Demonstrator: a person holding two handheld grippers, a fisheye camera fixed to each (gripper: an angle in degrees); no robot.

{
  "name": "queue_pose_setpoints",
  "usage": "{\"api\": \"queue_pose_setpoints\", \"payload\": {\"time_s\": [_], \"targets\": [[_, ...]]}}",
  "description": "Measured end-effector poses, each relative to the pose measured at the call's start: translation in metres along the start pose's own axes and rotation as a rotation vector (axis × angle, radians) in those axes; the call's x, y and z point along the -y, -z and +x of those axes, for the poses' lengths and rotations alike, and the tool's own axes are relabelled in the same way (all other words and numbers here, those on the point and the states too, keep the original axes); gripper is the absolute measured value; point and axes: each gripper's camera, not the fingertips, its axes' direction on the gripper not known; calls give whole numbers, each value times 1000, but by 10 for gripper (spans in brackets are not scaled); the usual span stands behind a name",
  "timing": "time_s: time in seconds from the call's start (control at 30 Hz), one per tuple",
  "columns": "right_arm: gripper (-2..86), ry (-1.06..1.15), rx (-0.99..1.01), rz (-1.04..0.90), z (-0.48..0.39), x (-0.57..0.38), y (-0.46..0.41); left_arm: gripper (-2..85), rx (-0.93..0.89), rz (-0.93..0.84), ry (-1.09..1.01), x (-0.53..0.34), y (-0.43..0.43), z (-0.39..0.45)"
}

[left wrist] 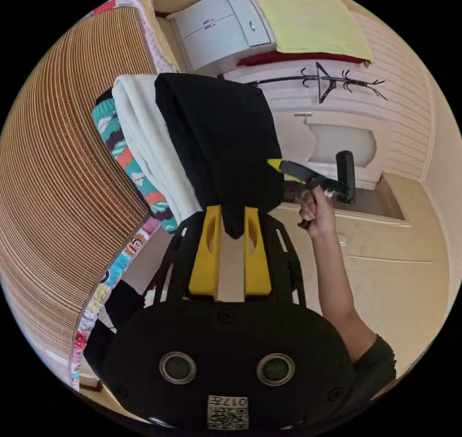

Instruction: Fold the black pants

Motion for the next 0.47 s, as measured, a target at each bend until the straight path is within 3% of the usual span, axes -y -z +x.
{"api": "queue_pose_setpoints", "payload": {"time_s": [0.1,0.23,0.37,0.47], "targets": [[123,8,-90,71,-7,-28,-30,80,179,-53,-16,-40,0,-37],[101,-87,-24,280,-9,-89,-27,78,355,-132,82,-135,26,-117],[58,-122,34,521,-34,-176,-17,66,550,-83,471,-297,97,-218],[32,-58,190,568,-73,-224,-40,64,634,22,770,-415,146,-252]]}}
